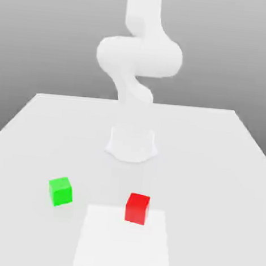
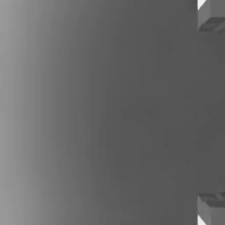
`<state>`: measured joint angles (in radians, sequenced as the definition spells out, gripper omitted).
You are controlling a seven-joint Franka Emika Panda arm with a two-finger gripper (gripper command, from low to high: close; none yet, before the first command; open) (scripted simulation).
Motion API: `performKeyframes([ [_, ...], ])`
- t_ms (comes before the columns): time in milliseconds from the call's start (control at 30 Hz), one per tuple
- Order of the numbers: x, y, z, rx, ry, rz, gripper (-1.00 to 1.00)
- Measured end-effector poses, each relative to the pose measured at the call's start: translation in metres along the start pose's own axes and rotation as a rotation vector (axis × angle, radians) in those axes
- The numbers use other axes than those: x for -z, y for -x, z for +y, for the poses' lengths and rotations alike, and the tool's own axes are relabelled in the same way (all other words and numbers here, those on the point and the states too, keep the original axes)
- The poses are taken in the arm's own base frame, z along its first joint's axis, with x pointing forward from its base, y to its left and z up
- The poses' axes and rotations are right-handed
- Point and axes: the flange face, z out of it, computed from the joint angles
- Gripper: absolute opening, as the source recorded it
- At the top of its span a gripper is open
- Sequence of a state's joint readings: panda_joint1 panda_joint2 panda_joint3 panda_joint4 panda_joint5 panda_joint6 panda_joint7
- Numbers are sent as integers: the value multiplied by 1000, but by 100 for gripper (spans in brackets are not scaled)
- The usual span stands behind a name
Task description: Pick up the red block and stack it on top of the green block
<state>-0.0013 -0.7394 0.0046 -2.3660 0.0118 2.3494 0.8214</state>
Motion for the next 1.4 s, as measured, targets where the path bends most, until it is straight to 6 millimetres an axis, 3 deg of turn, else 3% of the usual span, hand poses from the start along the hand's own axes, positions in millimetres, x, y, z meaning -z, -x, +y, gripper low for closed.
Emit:
performKeyframes([
  [167, -118, 41, 35, -59, 132, -130, 0],
  [333, -213, 103, 91, -112, 279, -248, 0],
  [567, -305, 221, 207, -182, 532, -401, 0],
  [667, -333, 251, 239, -193, 577, -425, 0],
  [767, -352, 265, 254, -195, 582, -429, 0],
  [800, -357, 269, 258, -195, 583, -429, -100],
  [1033, -358, 270, 259, -195, 582, -429, -100],
  [1267, -320, 247, 233, -194, 583, -428, -100],
  [1333, -310, 232, 236, -235, 593, -414, -100],
  [1400, -303, 205, 253, -330, 615, -382, -100],
])
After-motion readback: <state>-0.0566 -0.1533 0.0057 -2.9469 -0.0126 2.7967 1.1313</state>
